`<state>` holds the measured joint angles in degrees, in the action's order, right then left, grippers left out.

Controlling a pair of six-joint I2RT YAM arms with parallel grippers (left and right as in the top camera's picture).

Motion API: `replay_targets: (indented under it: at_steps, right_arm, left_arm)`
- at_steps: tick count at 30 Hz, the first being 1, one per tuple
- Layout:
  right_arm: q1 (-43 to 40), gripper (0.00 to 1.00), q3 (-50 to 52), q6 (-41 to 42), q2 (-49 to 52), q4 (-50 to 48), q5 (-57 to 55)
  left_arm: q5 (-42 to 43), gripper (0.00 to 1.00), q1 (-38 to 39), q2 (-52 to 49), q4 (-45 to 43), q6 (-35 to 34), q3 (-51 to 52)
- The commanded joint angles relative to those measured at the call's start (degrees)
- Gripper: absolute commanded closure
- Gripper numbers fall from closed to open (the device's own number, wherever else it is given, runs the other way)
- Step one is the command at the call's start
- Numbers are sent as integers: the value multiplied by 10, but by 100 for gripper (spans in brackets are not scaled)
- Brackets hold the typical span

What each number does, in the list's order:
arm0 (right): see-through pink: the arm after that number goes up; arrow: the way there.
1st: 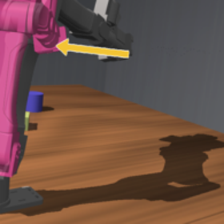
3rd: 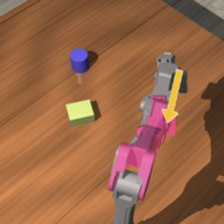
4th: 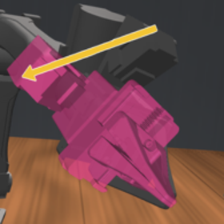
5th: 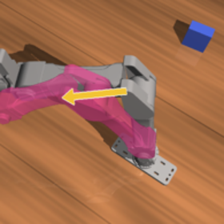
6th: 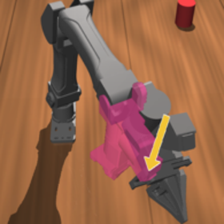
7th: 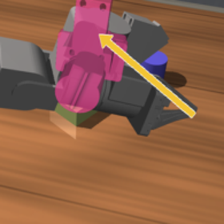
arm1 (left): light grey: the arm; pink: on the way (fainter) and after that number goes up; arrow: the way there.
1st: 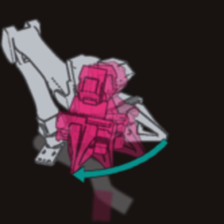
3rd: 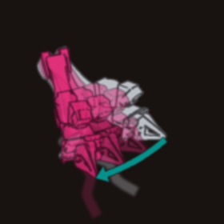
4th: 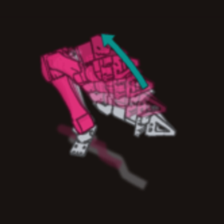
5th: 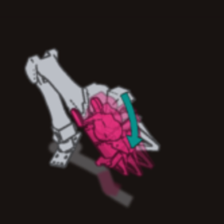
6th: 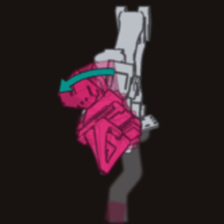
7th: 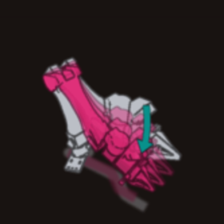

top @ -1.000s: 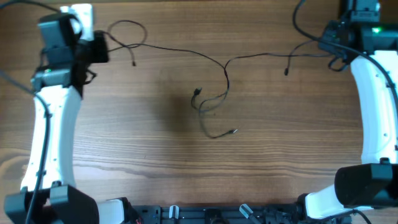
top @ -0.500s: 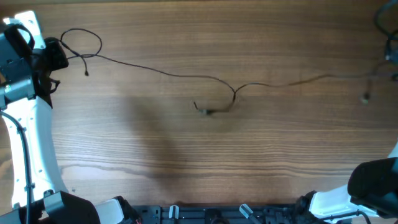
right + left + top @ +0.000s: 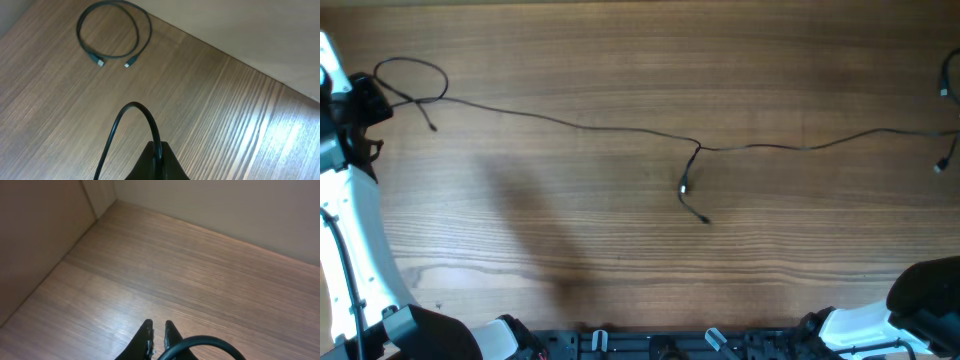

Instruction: Untangle cables

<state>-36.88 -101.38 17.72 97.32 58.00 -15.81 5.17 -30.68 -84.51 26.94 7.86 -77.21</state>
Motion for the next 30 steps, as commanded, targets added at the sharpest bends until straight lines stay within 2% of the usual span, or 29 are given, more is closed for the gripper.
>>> replay_targets:
  at_steps: [1,4,6,8,11,13,16,22,24,27,30]
  right_arm:
    - [-19,96,-3,5,7,-4,13]
    - [-23,96,-3,5,7,-4,14]
    - [-22,95,-3,4,7,-5,55]
    - [-16,95,-3,-44,7,-12,156]
    - [0,96,-3,-99,7,-21,226]
    - [10,96,-3,-150,7,-21,299]
    - [11,96,-3,-228,7,-20,418]
    - [0,96,-3,-252,7,-7,459]
    - [0,96,-3,-253,7,-2,460]
    - [7,96,-3,-256,7,6,475]
    - [32,96,-3,-268,7,17,489]
  left_arm:
    - [-1,90,-10,15,-8,7,-4]
    - [-3,90,-15,15,-10,6,-4]
    - [2,90,-18,15,-3,-15,-4]
    - [94,89,-17,15,12,-15,-4]
    - [220,88,-14,15,4,-5,-4]
    - [342,88,-14,15,-4,8,-4]
    - [461,89,-14,15,-5,9,-4]
    - [506,89,-14,15,-5,9,-4]
    - [518,77,-13,15,-2,9,-4]
    - [543,68,-3,12,10,9,-4]
    - [544,46,23,10,25,9,-4]
